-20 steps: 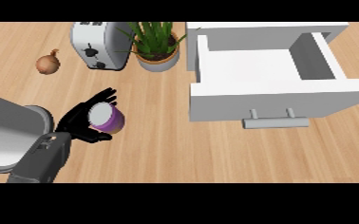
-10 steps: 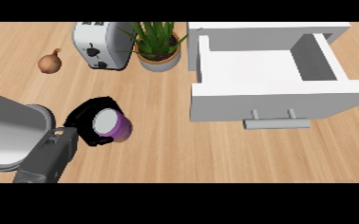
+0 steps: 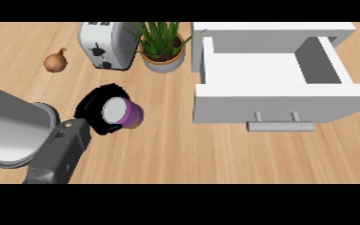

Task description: Pick up the can, place it into the drawer and close the drawer

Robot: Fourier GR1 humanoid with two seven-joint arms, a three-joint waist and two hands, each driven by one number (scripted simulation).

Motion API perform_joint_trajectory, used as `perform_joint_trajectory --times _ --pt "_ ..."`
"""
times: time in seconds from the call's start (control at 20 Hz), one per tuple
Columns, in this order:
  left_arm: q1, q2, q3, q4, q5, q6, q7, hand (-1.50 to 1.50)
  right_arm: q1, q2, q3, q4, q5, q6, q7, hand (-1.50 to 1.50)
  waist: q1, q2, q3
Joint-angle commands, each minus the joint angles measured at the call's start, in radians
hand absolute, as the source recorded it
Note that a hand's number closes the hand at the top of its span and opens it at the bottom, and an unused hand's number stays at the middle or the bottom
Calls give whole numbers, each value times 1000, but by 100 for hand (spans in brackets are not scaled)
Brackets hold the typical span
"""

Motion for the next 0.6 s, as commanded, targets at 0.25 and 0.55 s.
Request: perform_joint_trajectory --times 0.25,0.55 --pt "7 -157 119 -187 111 457 -25 150 62 46 -11 -67 -21 13 4 -150 18 -11 2" --pt "46 -215 36 -529 98 602 143 150 39 46 -15 -95 -10 -33 53 -150 32 -13 2"
